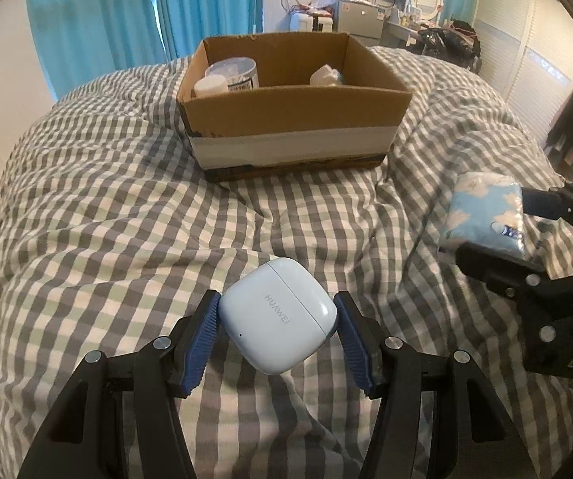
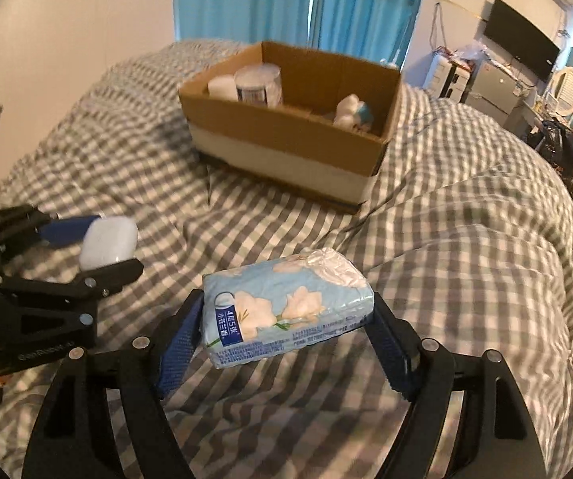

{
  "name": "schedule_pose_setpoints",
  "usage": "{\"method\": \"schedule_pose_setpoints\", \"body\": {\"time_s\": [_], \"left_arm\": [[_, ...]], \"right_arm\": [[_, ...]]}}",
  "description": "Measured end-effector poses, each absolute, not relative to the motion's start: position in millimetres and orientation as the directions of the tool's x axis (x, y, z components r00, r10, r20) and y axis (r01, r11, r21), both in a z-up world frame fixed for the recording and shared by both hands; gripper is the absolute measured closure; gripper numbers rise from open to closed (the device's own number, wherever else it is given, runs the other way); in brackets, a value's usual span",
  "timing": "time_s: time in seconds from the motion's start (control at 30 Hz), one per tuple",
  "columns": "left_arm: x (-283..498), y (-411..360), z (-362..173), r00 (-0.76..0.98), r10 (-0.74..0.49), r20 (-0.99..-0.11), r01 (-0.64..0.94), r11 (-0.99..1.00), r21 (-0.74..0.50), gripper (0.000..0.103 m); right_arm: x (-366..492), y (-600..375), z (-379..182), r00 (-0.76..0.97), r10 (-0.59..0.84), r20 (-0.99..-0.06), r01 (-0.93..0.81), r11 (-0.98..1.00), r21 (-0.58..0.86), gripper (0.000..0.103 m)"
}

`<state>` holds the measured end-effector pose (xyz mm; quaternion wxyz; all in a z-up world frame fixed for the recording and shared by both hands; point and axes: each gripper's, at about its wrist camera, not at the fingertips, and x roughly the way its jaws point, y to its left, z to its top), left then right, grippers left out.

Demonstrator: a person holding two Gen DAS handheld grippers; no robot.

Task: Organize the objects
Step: 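Hold the earbud case in the left tool while the right tool grasps the blue tissue pack, then carry the earbud case and tissue pack into the box and release both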

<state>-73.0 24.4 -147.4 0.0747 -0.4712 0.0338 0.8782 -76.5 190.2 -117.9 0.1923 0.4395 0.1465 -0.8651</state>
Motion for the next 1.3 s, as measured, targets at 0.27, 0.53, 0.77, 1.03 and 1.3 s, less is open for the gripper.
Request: {"method": "schedule_pose_setpoints", "body": {"time_s": [0.27, 0.53, 0.77, 1.03, 1.3], "left_arm": [[-59.4, 20.8, -128.9, -0.562, 0.131, -0.817, -0.164, -0.985, -0.046, 0.044], [-62.6, 9.8, -99.6, -0.594, 0.155, -0.789, -0.153, -0.985, -0.079, 0.044], [-92.5, 2.6, -66.8, -0.629, 0.174, -0.758, -0.154, -0.983, -0.098, 0.044], [-144.8, 0.2, -34.0, -0.682, 0.125, -0.721, -0.148, -0.988, -0.031, 0.044], [-212.9, 0.8, -27.7, -0.703, 0.124, -0.701, -0.156, -0.988, -0.018, 0.044]], "right_arm": [[-58.9, 191.1, -88.6, -0.592, -0.220, -0.775, 0.461, -0.882, -0.102, 0.025], [-51.1, 192.2, -53.0, -0.647, -0.219, -0.730, 0.452, -0.882, -0.135, 0.025], [-65.8, 187.4, -22.6, -0.684, -0.234, -0.691, 0.453, -0.879, -0.150, 0.025], [-112.4, 179.1, 9.1, -0.724, -0.249, -0.643, 0.447, -0.879, -0.163, 0.025], [-178.4, 170.0, 19.2, -0.738, -0.253, -0.625, 0.435, -0.887, -0.156, 0.025]]}}
